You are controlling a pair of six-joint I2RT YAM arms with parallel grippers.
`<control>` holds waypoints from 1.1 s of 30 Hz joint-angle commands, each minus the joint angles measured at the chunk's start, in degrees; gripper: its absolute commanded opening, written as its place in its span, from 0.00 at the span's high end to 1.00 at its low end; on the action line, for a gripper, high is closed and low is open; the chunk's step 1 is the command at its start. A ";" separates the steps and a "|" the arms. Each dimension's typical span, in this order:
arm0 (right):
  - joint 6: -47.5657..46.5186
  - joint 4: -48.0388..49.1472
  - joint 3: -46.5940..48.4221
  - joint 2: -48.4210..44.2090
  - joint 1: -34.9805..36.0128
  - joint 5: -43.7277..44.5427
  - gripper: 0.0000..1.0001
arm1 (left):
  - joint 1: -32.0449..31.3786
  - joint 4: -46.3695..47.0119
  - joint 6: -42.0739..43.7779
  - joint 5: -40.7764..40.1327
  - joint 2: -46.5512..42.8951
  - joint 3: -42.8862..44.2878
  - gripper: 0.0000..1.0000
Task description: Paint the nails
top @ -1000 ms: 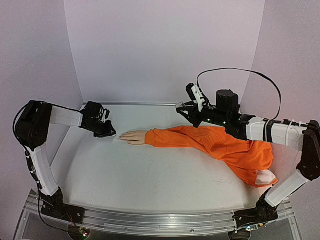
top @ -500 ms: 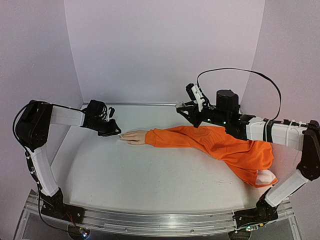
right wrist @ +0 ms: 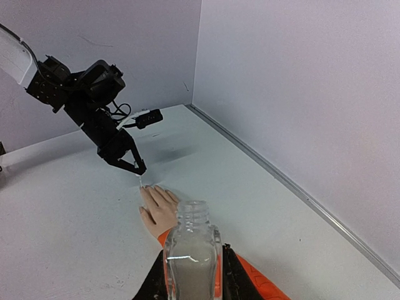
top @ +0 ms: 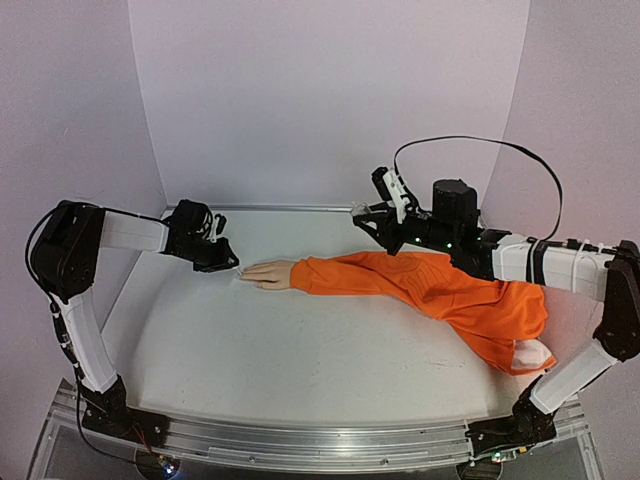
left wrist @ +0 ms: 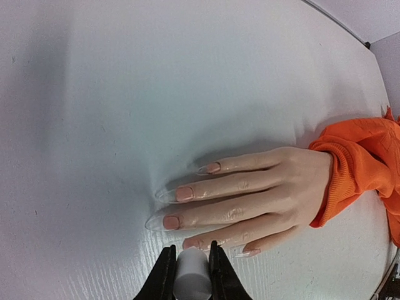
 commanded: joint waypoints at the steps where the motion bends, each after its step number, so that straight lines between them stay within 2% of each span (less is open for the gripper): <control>1: 0.59 3.98 1.26 -0.33 -0.26 -0.77 1.00 | 0.37 1.09 0.06 -0.62 -1.46 1.75 1.00; 10: 0.60 3.99 1.24 -0.26 -0.26 -0.78 1.00 | 0.37 1.09 0.06 0.73 0.05 2.33 1.00; 33: 0.68 3.99 0.99 -0.72 -0.26 -0.68 1.00 | 0.80 0.48 0.07 -1.98 1.06 1.42 1.00</control>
